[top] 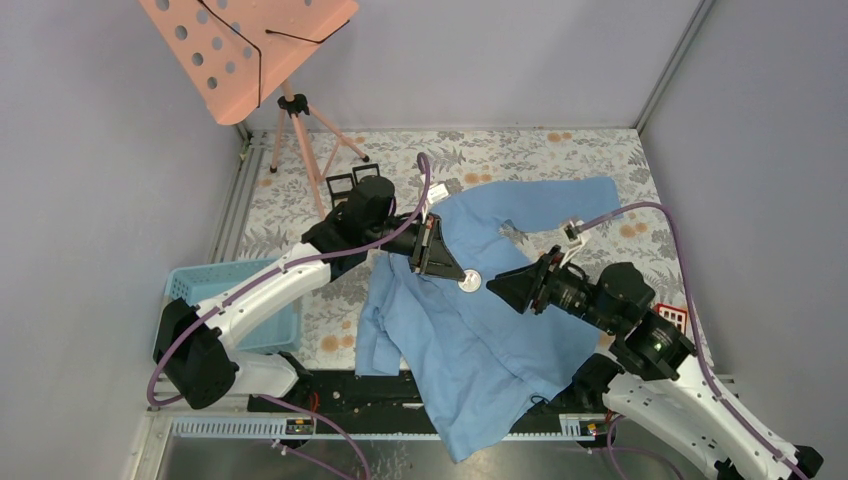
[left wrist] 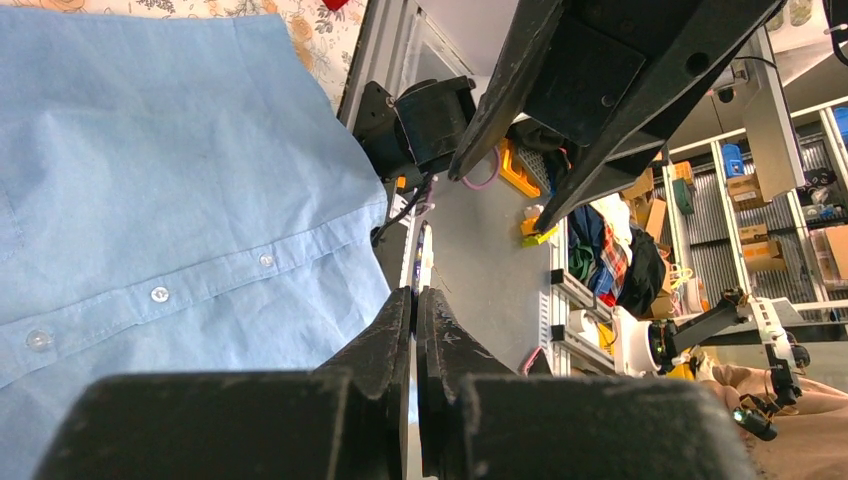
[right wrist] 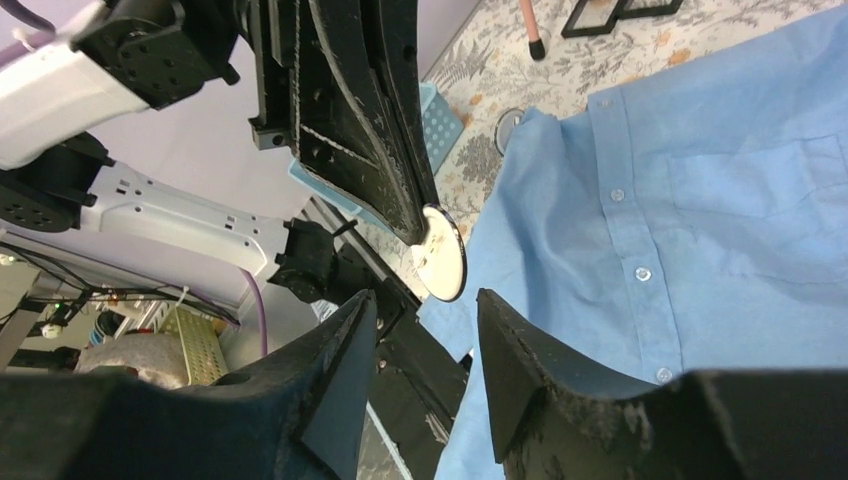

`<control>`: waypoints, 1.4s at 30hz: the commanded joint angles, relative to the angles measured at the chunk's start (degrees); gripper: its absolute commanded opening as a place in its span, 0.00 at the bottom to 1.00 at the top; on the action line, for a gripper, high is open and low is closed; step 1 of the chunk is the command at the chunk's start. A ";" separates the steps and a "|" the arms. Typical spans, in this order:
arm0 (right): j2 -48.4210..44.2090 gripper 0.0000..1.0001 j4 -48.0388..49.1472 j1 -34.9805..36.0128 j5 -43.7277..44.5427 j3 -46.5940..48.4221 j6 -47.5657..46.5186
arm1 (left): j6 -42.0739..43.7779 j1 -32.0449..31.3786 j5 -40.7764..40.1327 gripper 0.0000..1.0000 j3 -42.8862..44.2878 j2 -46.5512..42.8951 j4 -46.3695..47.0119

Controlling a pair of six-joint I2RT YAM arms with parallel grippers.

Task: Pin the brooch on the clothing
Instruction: Adjust the brooch.

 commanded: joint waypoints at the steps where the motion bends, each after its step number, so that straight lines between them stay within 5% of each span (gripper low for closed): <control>1: 2.27 0.47 3.13 0.44 -3.36 -0.48 -0.10 | 1.47 -0.22 0.27 0.00 1.32 -0.16 1.09; 14: 6.96 0.34 10.24 0.38 -7.55 -2.79 3.38 | 1.82 -1.23 2.03 0.00 1.50 0.46 1.10; 24: 1.00 0.42 1.76 0.40 1.23 -2.12 0.40 | 4.97 -1.28 -1.83 0.00 2.21 -1.23 -2.39; 42: 5.81 0.41 7.47 0.43 -5.90 -3.43 2.71 | 4.07 -1.92 1.94 0.00 1.60 -1.74 -0.14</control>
